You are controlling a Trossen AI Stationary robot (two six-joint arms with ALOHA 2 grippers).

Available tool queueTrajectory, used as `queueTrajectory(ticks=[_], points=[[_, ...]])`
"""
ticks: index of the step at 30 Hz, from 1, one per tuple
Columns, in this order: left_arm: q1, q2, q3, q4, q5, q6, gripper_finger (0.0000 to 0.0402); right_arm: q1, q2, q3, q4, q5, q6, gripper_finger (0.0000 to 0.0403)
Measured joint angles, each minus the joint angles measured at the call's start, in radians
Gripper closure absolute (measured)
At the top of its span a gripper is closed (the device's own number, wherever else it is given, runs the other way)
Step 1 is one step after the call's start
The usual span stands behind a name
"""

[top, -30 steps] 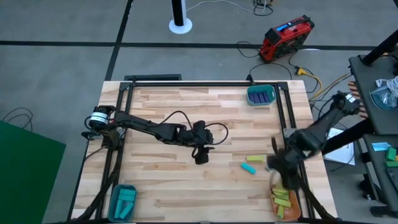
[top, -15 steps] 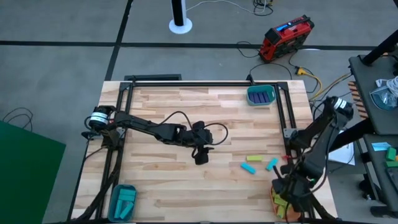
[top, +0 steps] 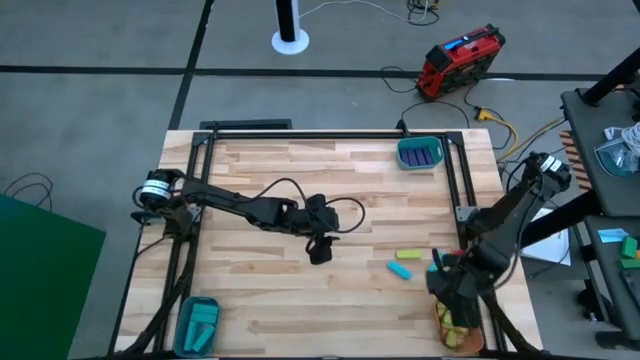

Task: Sort blocks
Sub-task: Put the light blue block into the bottom blue bin

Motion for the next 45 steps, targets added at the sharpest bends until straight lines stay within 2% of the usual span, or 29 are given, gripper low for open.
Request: queueTrajectory(ticks=[3, 6, 8, 12, 14, 18, 22, 26, 29, 39, 45], points=[[0.000, -0.026, 0.000, -0.005, 0.000, 0.000, 0.0235, -0.092, -0.007, 0.000, 0.001, 0.095, -0.023, 0.0328], [0.000, -0.059, 0.000, -0.022, -0.001, 0.007, 0.0235, -0.174, -0.006, -0.002, 0.005, 0.264, -0.023, 0.0336], [0.000, -0.077, 0.000, -0.038, -0.001, 0.018, 0.0235, -0.230, -0.002, -0.015, 0.013, 0.335, -0.021, 0.0335], [0.001, -0.117, 0.000, -0.066, -0.002, 0.026, 0.0235, -0.353, -0.004, -0.066, 0.053, 0.340, -0.082, 0.0317], [0.001, -0.130, 0.000, -0.078, -0.002, 0.027, 0.0235, -0.390, -0.002, -0.090, 0.072, 0.336, -0.171, 0.0304], [0.001, -0.146, 0.000, -0.117, -0.002, 0.027, 0.0235, -0.433, 0.010, -0.136, 0.133, 0.263, -0.328, 0.0275], [0.001, -0.165, 0.001, -0.191, -0.002, 0.005, 0.0235, -0.420, 0.012, -0.185, 0.223, 0.153, -0.274, 0.0250], [0.001, -0.181, 0.001, -0.274, -0.002, -0.028, 0.0235, -0.376, 0.024, -0.222, 0.334, 0.198, -0.170, 0.0231], [0.001, -0.187, 0.001, -0.298, -0.002, -0.031, 0.0235, -0.371, 0.071, -0.235, 0.335, 0.228, -0.113, 0.0224], [0.001, -0.199, 0.000, -0.317, -0.001, -0.034, 0.0235, -0.371, 0.240, -0.235, 0.418, 0.200, -0.088, 0.0224], [0.001, -0.199, 0.000, -0.317, -0.001, -0.041, 0.0235, -0.375, 0.302, -0.234, 0.450, 0.188, -0.092, 0.0249]])
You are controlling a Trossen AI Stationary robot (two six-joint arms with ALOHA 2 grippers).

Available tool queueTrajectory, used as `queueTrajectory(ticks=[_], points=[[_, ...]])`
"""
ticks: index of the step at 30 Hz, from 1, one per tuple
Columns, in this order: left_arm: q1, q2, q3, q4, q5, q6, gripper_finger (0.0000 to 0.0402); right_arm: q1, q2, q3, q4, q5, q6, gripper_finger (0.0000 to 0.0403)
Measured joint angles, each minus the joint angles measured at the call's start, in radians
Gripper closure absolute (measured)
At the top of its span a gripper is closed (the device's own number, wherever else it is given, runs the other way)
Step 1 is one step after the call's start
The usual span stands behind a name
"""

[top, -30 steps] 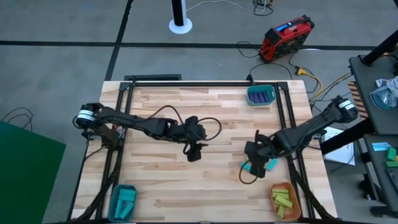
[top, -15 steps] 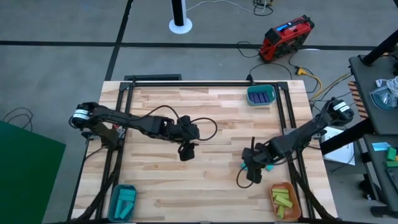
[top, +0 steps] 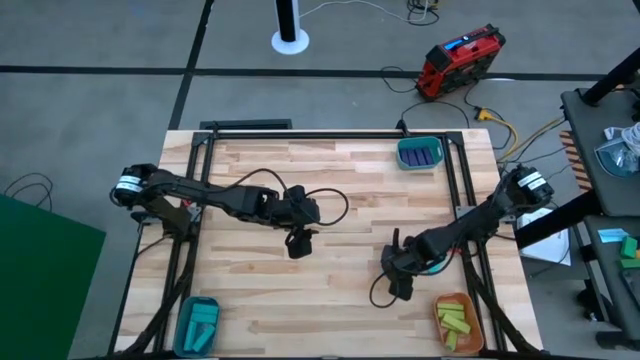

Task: Sort blocks
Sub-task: Put the light blue block into the bottom blue bin

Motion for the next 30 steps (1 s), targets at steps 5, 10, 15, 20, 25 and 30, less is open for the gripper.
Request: queueTrajectory(ticks=[5, 10, 15, 20, 25, 30], points=[[0.000, 0.000, 0.000, -0.003, 0.000, 0.000, 0.0235, 0.000, 0.063, 0.000, -0.002, -0.007, -0.027, 0.0299], [0.000, 0.000, 0.000, -0.003, 0.000, 0.003, 0.0235, -0.006, 0.071, 0.001, 0.014, -0.069, -0.094, 0.0317], [0.000, 0.000, 0.000, 0.001, 0.000, 0.017, 0.0235, -0.010, -0.039, 0.007, 0.018, -0.094, -0.128, 0.0317], [-0.004, 0.000, 0.000, 0.047, 0.053, 0.019, 0.0235, -0.084, -0.178, 0.077, 0.054, -0.105, -0.167, 0.0317], [-0.008, 0.000, 0.001, 0.132, 0.178, 0.013, 0.0235, -0.227, -0.205, 0.136, 0.145, -0.203, -0.295, 0.0317], [-0.018, -0.003, 0.081, 0.094, 0.269, 0.068, 0.0235, -0.361, -0.180, 0.157, 0.235, -0.514, -0.401, 0.0317]])
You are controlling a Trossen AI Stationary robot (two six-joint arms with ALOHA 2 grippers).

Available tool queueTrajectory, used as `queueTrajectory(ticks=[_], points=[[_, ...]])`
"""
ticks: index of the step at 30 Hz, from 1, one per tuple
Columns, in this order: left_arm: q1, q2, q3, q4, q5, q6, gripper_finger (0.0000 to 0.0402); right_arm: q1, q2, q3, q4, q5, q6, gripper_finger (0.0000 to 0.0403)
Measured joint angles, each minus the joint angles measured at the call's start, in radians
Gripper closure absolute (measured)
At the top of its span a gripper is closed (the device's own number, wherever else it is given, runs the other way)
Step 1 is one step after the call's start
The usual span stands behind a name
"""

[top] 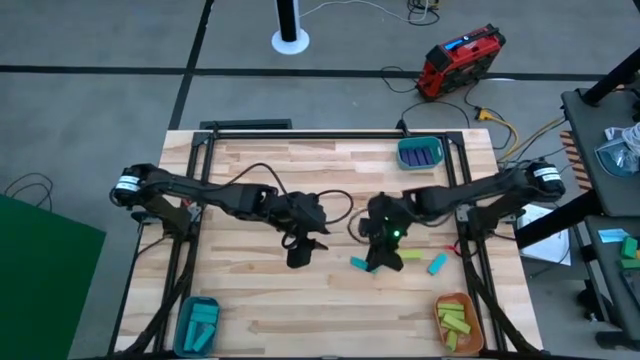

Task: Sort blocks
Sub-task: Put the light blue block into the bottom blue bin

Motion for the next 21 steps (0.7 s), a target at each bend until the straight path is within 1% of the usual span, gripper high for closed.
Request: queueTrajectory(ticks=[2, 4, 6, 9, 13, 15, 21], points=[[-0.010, -0.001, 0.048, -0.024, 0.030, 0.057, 0.0235, -0.029, 0.012, 0.010, 0.015, -0.113, -0.035, 0.0317], [-0.024, -0.001, 0.092, -0.041, 0.039, 0.108, 0.0235, -0.054, 0.012, 0.016, 0.031, -0.214, -0.055, 0.0317], [-0.032, -0.002, 0.127, -0.041, 0.040, 0.147, 0.0235, -0.065, 0.021, 0.014, 0.044, -0.281, -0.062, 0.0317], [-0.030, -0.002, 0.166, -0.060, 0.030, 0.160, 0.0235, -0.072, 0.022, 0.012, 0.053, -0.314, -0.063, 0.0317], [-0.031, -0.001, 0.186, -0.059, 0.019, 0.172, 0.0235, -0.071, 0.022, 0.024, 0.165, -0.366, -0.030, 0.0317], [-0.034, 0.006, 0.189, -0.060, 0.019, 0.171, 0.0235, -0.076, 0.026, 0.043, 0.225, -0.366, -0.008, 0.0317], [-0.045, 0.024, 0.226, -0.042, 0.014, 0.183, 0.0235, -0.125, 0.034, 0.093, 0.242, -0.357, 0.017, 0.0317]])
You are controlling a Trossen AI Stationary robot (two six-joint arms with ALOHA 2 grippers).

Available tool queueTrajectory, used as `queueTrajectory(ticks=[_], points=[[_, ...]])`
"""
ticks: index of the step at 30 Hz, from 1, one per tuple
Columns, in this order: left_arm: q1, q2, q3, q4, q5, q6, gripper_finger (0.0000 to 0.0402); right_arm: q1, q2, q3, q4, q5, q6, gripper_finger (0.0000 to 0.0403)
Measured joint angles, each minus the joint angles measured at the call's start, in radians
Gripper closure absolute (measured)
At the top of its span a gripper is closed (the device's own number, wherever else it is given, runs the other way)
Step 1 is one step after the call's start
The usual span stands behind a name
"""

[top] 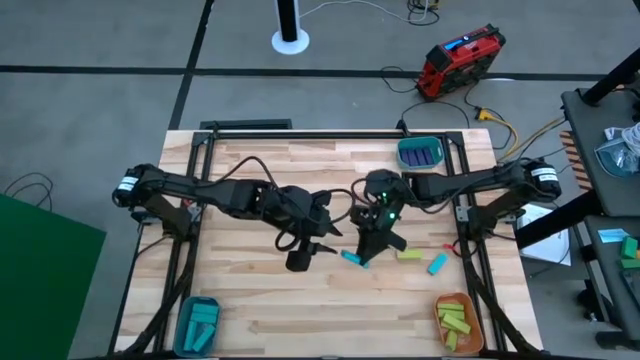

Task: Sort blocks
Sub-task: Put the light blue block into the bottom blue bin

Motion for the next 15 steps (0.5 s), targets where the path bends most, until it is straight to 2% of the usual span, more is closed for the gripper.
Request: queueTrajectory(ticks=[11, 15], points=[[-0.004, 0.021, 0.017, 0.017, -0.031, 0.068, 0.0236, -0.045, 0.085, 0.130, 0.011, -0.115, 0.001, 0.0317], [-0.005, 0.022, 0.017, 0.020, -0.027, 0.072, 0.0251, -0.045, 0.121, 0.172, 0.017, -0.149, 0.002, 0.0317]])
